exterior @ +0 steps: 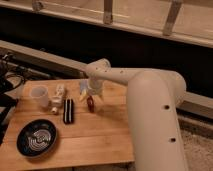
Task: Drag the pepper across the table
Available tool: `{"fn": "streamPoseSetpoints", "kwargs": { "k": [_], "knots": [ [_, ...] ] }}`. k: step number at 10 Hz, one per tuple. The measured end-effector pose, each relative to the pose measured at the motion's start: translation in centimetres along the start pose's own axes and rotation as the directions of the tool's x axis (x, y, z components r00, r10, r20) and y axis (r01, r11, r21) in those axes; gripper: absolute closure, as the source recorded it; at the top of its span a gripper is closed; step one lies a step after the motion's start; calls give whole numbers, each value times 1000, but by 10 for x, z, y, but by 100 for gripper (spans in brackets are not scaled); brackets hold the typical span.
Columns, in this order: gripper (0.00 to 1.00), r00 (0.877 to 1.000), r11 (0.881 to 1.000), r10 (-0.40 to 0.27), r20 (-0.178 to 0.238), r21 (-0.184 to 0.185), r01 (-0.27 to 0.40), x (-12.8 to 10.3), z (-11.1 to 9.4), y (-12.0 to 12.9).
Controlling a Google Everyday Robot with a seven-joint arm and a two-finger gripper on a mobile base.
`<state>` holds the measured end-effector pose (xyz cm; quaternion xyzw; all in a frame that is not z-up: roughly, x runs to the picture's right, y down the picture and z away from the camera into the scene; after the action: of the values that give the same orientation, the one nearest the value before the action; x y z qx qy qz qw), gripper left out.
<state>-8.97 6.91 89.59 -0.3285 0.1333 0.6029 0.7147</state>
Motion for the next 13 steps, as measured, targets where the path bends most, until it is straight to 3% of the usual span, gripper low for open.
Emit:
{"fn": "streamPoseSetpoints", "kwargs": {
  "k": [5, 7, 9, 13],
  "knots": [
    [20, 998, 1000, -24, -51, 7, 24, -2, 25, -1],
    [20, 996, 999, -21, -81, 29, 23, -1, 38, -2],
    [21, 997, 999, -24, -72, 27, 26, -2, 41, -2],
    [54, 997, 999, -28, -65, 22, 29, -4, 37, 1]
  ]
}}
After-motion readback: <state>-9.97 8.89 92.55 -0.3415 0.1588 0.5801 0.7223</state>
